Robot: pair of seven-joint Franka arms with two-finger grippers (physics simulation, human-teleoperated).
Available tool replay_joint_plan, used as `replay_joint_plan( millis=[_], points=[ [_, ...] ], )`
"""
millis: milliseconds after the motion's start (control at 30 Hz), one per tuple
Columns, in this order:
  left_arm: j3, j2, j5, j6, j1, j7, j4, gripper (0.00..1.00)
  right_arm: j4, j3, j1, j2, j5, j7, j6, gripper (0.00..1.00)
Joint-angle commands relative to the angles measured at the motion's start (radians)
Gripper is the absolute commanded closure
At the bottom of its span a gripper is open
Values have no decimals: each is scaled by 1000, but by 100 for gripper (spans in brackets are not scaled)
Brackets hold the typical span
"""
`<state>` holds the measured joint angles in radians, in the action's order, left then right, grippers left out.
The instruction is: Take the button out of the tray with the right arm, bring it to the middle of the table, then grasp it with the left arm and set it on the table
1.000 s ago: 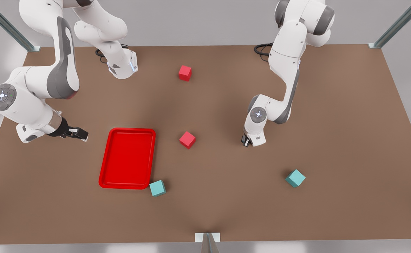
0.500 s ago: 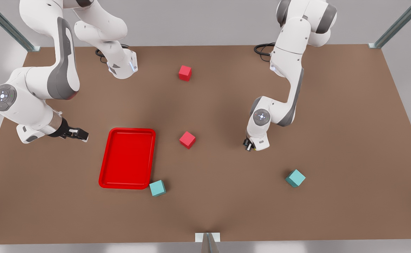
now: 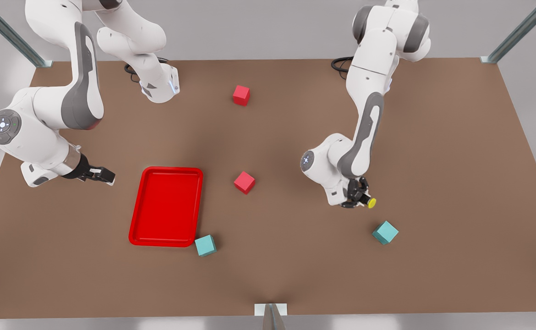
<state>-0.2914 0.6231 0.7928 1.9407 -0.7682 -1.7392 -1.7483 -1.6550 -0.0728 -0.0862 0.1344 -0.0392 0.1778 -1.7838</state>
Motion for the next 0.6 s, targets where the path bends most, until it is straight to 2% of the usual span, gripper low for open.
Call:
replay_joint_plan(
  millis=[0, 33, 67, 233, 400, 567],
  points=[
    [-11, 53, 128, -315, 1, -393, 59, 55, 1, -1, 0, -1, -1, 0, 0, 0],
    [-14, 130, 129, -378, 1, -509, 105, 55, 1, -1, 0, -1, -1, 0, 0, 0],
    [-14, 144, 143, -416, -2, -552, 105, 55, 1, 1, 0, -1, -1, 0, 0, 0],
    [-14, 144, 187, -568, -23, -580, 127, 55, 1, -1, 0, -1, -1, -1, 0, 0],
    [-15, 300, 296, -597, -8, -829, 125, 55, 9, -1, 0, 7, -1, -1, 1, 0],
    [-12, 323, 258, -552, 1, -872, 127, 55, 9, 1, 0, 7, -1, -1, 1, 0]
  ],
)
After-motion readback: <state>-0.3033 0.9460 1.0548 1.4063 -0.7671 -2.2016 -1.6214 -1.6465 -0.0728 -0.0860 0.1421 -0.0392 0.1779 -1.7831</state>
